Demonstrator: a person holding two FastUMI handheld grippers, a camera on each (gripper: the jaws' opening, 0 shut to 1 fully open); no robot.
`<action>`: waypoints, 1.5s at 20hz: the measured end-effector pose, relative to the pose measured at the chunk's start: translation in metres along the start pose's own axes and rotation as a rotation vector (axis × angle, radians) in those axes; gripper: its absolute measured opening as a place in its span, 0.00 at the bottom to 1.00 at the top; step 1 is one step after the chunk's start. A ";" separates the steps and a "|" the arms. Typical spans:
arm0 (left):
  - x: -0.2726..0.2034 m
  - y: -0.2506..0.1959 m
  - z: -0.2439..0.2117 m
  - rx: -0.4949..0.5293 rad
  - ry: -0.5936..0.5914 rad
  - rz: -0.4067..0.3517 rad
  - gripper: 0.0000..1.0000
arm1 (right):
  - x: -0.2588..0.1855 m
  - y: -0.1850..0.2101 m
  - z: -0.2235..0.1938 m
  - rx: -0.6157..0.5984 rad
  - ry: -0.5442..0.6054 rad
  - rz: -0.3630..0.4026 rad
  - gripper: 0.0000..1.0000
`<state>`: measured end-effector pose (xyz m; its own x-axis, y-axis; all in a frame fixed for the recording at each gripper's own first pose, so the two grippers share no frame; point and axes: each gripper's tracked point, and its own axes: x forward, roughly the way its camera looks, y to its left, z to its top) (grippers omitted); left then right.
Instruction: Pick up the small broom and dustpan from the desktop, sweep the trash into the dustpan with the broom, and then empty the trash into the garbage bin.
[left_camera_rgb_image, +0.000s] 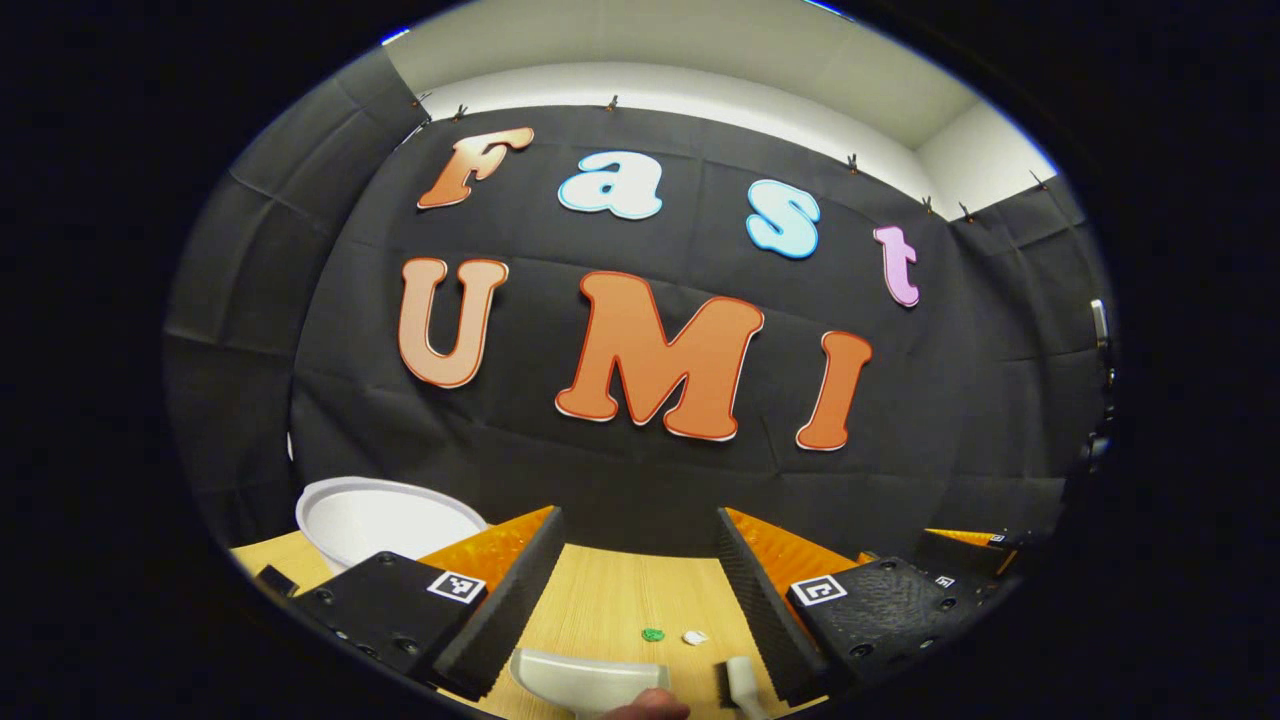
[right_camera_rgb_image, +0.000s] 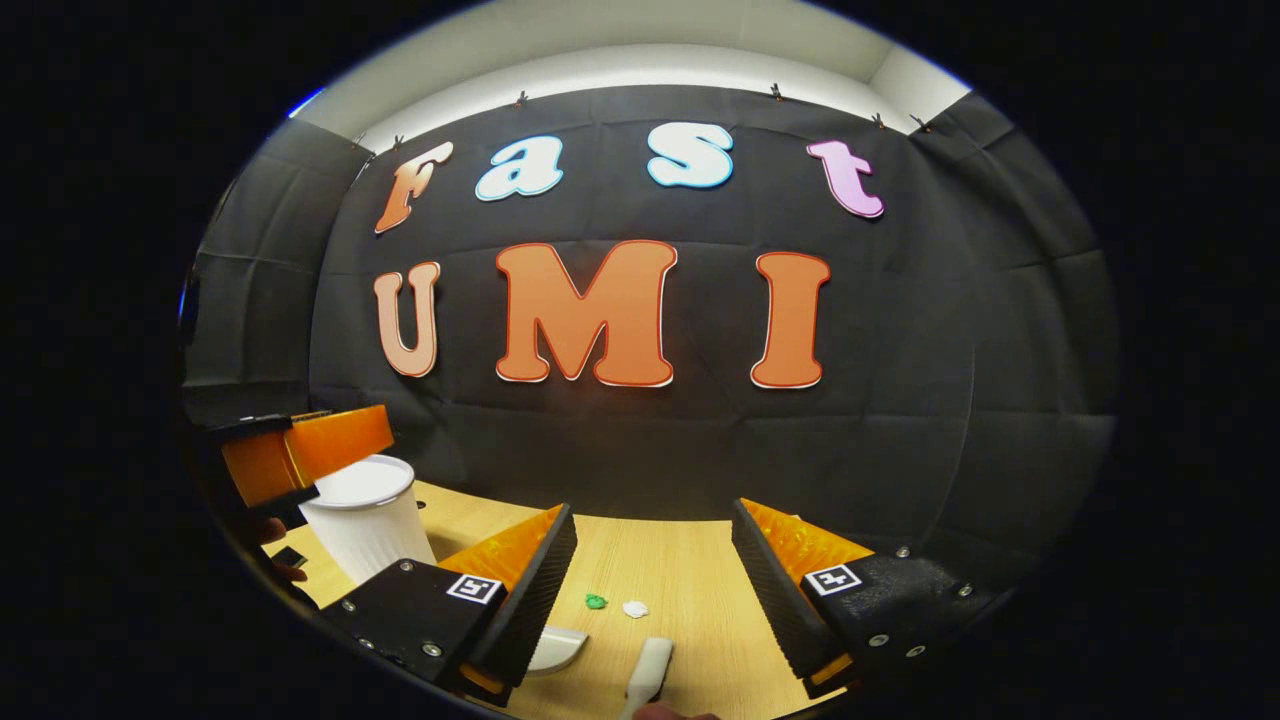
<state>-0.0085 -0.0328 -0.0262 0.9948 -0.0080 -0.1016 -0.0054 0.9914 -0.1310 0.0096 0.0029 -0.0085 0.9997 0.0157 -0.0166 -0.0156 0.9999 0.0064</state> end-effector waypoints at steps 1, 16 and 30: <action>0.001 0.000 0.001 0.017 -0.002 0.001 0.94 | 0.001 0.002 -0.001 0.001 0.000 0.004 0.94; 0.000 0.017 -0.005 0.094 -0.018 0.059 0.95 | 0.004 -0.005 0.005 0.014 -0.018 -0.039 0.94; 0.012 0.007 -0.044 0.114 0.061 0.036 0.95 | 0.009 -0.007 -0.007 -0.008 0.007 -0.060 0.94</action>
<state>-0.0009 -0.0315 -0.0715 0.9862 0.0235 -0.1641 -0.0261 0.9996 -0.0140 0.0188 -0.0043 -0.0153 0.9987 -0.0444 -0.0240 0.0443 0.9990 -0.0032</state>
